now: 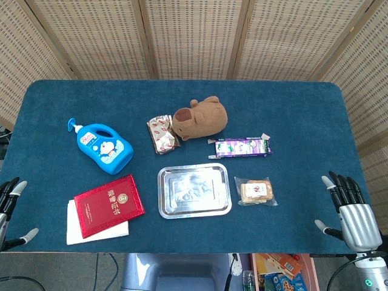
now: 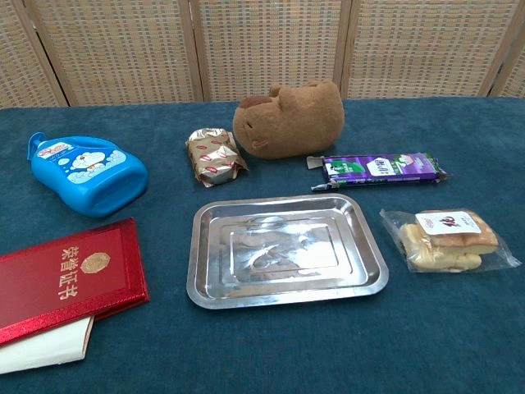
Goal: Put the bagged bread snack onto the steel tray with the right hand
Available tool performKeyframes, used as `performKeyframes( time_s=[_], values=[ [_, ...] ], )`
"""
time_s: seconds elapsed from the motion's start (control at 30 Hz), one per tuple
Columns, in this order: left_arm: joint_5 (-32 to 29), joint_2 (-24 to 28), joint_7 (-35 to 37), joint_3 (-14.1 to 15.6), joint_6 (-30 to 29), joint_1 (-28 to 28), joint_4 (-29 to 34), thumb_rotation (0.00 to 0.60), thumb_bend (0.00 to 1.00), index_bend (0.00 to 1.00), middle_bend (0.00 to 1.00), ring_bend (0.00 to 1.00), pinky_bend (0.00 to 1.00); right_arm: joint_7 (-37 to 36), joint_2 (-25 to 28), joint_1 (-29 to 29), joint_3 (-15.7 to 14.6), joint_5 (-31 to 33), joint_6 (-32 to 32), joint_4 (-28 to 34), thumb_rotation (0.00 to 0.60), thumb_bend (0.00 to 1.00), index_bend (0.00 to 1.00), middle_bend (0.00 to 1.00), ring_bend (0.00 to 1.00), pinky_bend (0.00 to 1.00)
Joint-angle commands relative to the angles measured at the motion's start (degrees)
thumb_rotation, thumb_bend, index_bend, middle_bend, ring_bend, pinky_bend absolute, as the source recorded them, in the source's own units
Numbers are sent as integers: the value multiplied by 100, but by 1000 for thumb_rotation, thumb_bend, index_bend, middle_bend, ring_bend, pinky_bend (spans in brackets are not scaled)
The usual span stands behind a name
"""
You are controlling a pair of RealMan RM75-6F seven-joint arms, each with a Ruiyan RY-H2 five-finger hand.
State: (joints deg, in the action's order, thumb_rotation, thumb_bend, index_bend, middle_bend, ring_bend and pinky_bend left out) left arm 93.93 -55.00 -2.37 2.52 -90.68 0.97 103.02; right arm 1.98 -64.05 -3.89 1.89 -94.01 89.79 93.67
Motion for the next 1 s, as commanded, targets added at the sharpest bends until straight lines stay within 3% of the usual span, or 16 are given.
performKeyframes(
  time_s=[0.03,0.27,0.5,0.7,0.9,1.0],
  values=[
    [-19,-2,-6,-7,15,-5,-3,600,0,0,0,0,0,30,-8,-11,-12,-1,-37,4,600,0,0,0,0,0],
    [-110,-19,-65,-37,79,-26,26,600,0,0,0,0,0,41,-24,-321,-38,-97,-540,3,600,0,0,0,0,0],
    [-386,-107,-344,-139,294,-125,91,600,0,0,0,0,0,-216,-182,-1437,45,162,-2447,-235,600,0,0,0,0,0],
    [-669,-188,-565,-230,496,-223,114,600,0,0,0,0,0,154,-609,-2055,167,524,-3410,-592,600,0,0,0,0,13],
    [-838,-217,-621,-278,596,-272,111,600,0,0,0,0,0,726,-1045,-2322,264,973,-3780,-1004,600,0,0,12,1,151],
    [-880,-216,-623,-290,624,-289,109,600,0,0,0,0,0,854,-1203,-2394,287,1124,-3852,-1158,600,0,72,136,100,329]
  ],
)
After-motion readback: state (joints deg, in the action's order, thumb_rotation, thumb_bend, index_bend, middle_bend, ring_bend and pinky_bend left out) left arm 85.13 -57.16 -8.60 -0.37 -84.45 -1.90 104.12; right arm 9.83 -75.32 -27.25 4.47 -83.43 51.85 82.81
